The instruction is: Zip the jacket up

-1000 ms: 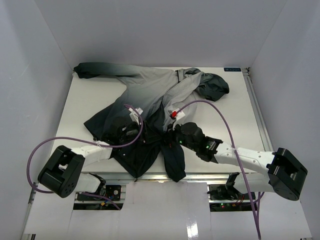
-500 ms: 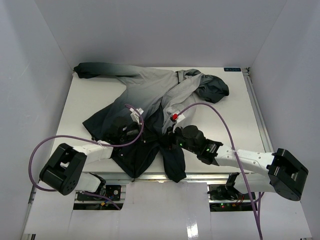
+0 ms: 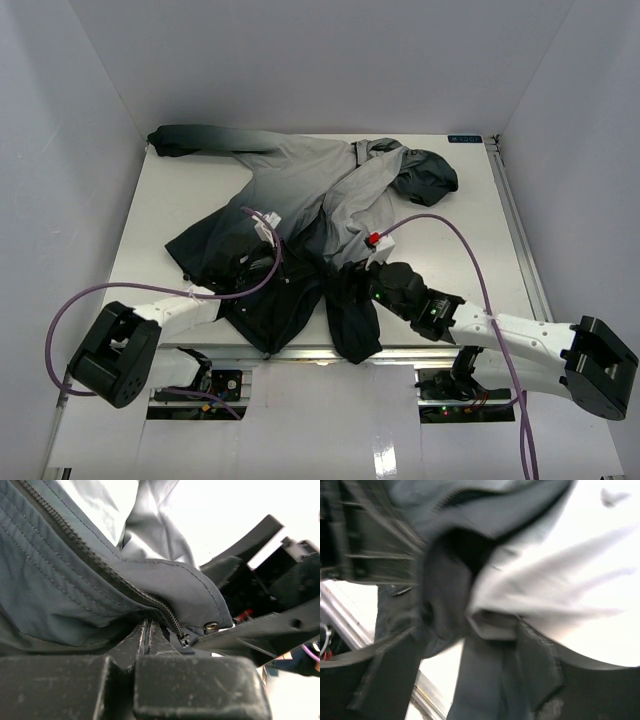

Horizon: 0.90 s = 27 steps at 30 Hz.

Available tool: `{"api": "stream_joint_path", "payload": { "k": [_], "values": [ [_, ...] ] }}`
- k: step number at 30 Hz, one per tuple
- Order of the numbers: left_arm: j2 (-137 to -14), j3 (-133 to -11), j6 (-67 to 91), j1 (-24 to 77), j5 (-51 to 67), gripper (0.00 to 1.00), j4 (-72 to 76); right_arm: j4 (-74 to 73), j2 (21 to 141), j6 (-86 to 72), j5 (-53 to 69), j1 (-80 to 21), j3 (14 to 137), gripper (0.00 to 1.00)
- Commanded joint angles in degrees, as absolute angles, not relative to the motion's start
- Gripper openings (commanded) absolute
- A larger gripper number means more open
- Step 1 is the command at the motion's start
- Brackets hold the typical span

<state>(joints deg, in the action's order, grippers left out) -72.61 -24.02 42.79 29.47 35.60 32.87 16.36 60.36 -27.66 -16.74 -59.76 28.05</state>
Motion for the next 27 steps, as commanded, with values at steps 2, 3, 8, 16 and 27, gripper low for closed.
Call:
{"api": "stream_joint_path", "payload": {
  "k": [2,3,8,16,27],
  "values": [
    [-65.37,-24.0,41.18,29.75,26.42,0.0,26.61,10.11,55.81,-33.55,-24.87,-60.07,23.04,0.86],
    [-64.65,-24.16,41.14,29.71,25.05,0.0,25.64,10.03,55.65,-34.23,-24.96,-60.11,21.96,0.87],
    [-62.47,-24.26,41.36,29.71,19.71,0.0,21.8,13.25,58.2,-34.84,-24.06,-61.47,19.18,0.89],
    [-59.27,-22.88,41.02,29.71,18.19,0.0,21.94,12.24,68.81,-36.59,-33.85,-60.18,21.81,0.24],
    [-61.04,-21.51,41.7,29.71,26.4,0.0,29.46,2.34,58.76,-27.99,-38.08,-24.17,28.26,0.08]
  ]
}}
